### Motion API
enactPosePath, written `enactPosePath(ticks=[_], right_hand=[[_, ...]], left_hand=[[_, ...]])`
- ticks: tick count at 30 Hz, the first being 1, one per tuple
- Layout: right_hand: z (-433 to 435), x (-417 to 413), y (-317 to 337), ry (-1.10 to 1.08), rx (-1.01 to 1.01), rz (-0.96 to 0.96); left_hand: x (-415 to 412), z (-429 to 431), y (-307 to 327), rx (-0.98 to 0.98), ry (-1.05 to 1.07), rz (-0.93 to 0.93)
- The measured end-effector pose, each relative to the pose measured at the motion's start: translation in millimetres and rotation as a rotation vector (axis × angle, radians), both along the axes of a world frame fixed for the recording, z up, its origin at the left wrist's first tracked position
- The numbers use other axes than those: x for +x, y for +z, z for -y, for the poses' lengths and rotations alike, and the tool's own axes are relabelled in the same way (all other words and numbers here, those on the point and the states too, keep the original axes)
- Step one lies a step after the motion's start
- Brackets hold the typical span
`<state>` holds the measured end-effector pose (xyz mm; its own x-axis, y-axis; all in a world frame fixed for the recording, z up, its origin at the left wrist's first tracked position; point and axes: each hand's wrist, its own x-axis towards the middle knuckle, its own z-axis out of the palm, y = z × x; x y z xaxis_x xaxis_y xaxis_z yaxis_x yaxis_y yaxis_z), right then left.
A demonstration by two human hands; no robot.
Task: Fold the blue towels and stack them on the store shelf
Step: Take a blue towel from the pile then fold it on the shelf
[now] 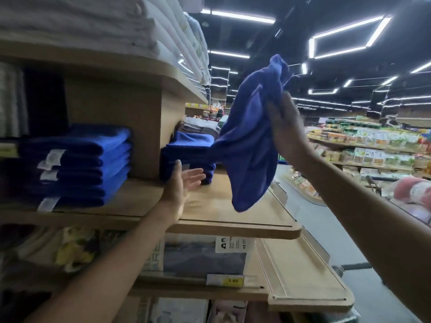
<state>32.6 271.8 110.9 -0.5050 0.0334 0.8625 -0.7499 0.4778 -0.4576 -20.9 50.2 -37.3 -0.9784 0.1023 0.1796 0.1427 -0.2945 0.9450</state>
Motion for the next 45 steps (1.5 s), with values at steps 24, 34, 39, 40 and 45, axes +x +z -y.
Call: enactPosePath(ticks=[24,34,39,40,45], right_hand=[[-22.5,-38.6,-159.6,-0.010,-0.829,0.502],[23.8,12.3,-151.0,-0.096,-0.022,-0.010],[71.2,22.2,-157.5,-0.353,0.535,0.127],[75.7,20.5,-157.7,-0.314,0.510,0.142],[44.1,10.1,-147.5,0.810,-0.060,0.731]], left_hand=[[12.9,10.1,-8.9,-0.534,-0.164,-0.313],[2.4,17.5,-15.7,-0.264,-0.110,-0.258],[-2.1,18.8,-16.3,-0.252,-0.007,-0.229],[-0.9,18.8,-14.5,-0.237,-0.028,-0.212],[-12.3,13.1,-11.5,-0.086,0.031,-0.027]])
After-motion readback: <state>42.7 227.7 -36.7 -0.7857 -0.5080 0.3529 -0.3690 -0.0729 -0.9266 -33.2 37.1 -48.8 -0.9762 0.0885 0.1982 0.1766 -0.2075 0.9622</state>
